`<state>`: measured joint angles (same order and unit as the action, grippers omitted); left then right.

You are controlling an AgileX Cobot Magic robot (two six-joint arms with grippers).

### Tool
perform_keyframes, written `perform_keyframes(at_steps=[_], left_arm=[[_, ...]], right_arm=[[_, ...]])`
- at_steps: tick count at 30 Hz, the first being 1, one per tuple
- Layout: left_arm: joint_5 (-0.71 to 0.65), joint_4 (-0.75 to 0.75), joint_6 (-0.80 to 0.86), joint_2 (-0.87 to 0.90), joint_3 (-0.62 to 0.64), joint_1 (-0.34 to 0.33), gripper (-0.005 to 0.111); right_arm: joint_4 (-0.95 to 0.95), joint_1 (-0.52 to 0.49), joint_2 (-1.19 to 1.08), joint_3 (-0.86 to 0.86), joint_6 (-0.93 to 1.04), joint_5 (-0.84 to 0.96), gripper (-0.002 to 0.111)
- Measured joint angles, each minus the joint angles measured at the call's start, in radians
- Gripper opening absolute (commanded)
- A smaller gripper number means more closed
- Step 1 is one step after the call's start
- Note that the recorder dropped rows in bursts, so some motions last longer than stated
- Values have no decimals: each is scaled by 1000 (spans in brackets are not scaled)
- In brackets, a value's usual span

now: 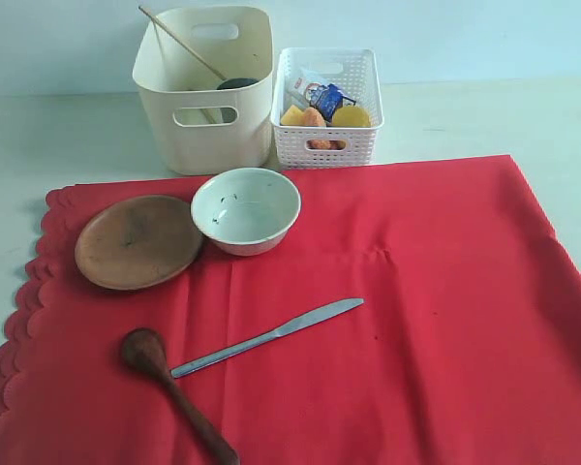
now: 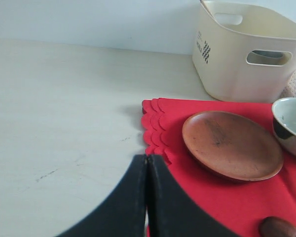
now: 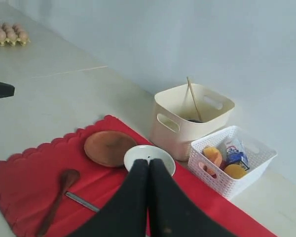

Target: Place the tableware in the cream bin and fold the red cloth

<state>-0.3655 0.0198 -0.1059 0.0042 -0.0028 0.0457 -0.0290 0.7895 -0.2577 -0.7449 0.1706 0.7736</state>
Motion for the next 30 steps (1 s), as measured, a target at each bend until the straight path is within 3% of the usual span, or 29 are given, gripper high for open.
perform_keyframes(at_steps=[12,30], left_arm=[[0,0,0,0,0,0,0],[0,0,0,0,0,0,0]], right_arm=[[-77,0,154,274,4,-356,0],[-93,0,157,301,4,-353,0]])
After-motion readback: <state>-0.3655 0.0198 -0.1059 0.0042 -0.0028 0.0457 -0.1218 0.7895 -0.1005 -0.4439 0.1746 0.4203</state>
